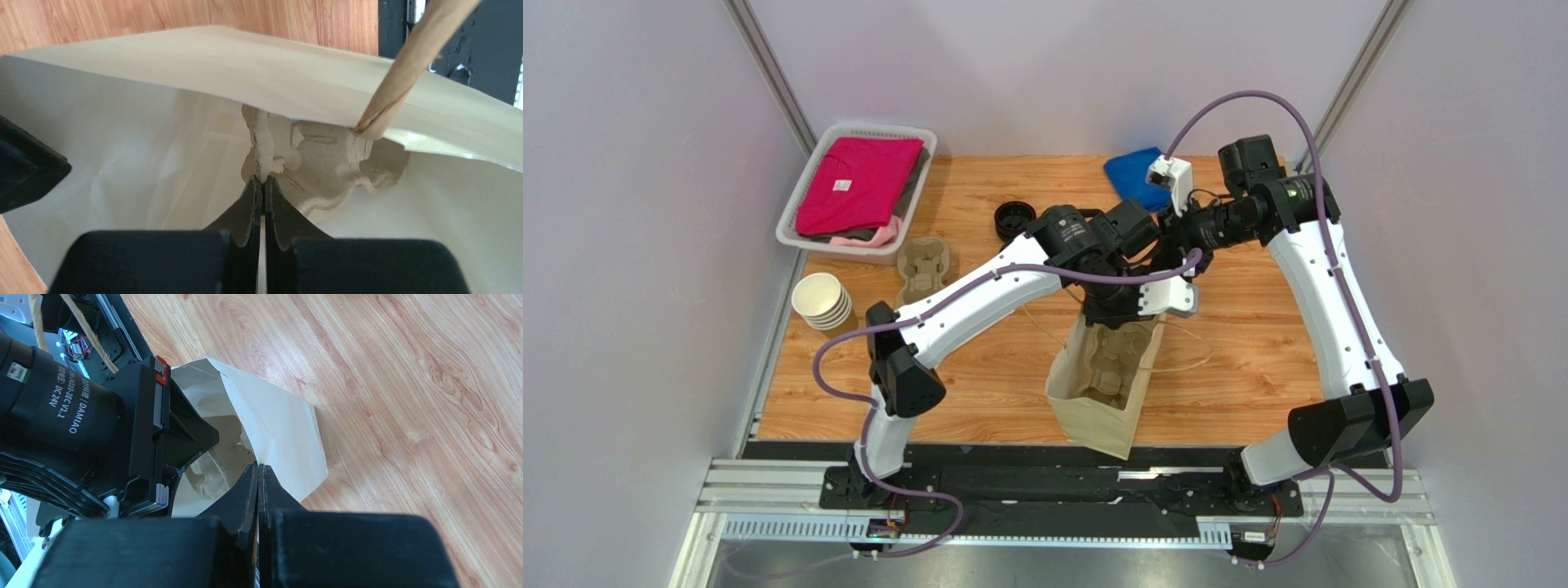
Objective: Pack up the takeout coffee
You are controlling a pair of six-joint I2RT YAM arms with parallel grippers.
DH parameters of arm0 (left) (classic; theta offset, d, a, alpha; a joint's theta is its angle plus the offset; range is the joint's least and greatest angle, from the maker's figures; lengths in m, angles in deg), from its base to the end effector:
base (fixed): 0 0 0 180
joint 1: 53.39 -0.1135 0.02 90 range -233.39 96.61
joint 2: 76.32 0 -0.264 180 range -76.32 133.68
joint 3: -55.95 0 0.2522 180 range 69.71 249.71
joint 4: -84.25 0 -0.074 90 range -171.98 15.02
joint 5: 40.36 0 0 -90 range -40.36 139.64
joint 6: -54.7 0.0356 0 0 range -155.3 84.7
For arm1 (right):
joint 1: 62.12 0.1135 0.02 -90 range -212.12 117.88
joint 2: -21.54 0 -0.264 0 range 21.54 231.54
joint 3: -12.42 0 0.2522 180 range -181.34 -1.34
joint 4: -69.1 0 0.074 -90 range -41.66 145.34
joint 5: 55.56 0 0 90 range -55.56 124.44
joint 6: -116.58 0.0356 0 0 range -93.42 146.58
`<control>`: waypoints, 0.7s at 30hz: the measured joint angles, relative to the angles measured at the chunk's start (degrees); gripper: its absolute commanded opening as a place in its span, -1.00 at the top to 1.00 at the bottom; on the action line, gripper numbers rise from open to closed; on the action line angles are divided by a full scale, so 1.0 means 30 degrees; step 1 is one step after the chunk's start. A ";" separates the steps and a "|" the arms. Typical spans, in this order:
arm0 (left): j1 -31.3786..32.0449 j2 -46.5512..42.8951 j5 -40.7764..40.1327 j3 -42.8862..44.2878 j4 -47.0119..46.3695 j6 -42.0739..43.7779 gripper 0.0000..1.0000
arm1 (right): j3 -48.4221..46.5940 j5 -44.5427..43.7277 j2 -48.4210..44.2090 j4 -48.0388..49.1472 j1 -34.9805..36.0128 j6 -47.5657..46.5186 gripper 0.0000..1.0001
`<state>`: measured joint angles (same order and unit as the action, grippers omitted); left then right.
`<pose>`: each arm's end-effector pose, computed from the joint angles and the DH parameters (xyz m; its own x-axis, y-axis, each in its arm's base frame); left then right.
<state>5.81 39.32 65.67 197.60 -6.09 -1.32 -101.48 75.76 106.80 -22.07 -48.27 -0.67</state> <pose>0.2009 -0.3563 0.3651 0.1160 0.8545 -0.5064 0.9931 -0.1094 0.0429 0.2526 0.0865 0.4081 -0.5481 -0.4893 -0.6783 -0.8172 0.4862 0.3096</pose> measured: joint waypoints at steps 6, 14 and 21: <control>-0.0175 0.0000 0.0408 -0.0262 -0.0182 0.0204 0.98 | 0.0007 0.0058 0.0051 0.0022 0.0000 -0.0211 1.00; -0.0240 -0.0182 0.0780 -0.0889 -0.0517 0.0058 1.00 | 0.0670 0.0503 0.0036 0.0051 -0.0015 -0.0925 1.00; -0.0226 -0.0707 0.0765 -0.0925 -0.0758 -0.0517 1.00 | 0.1836 0.0933 -0.0670 0.0270 -0.0022 -0.1457 1.00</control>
<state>5.13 37.19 67.97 194.83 -8.36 -2.87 -95.97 78.56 104.79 -21.26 -48.34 -5.04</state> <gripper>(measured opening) 0.010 0.005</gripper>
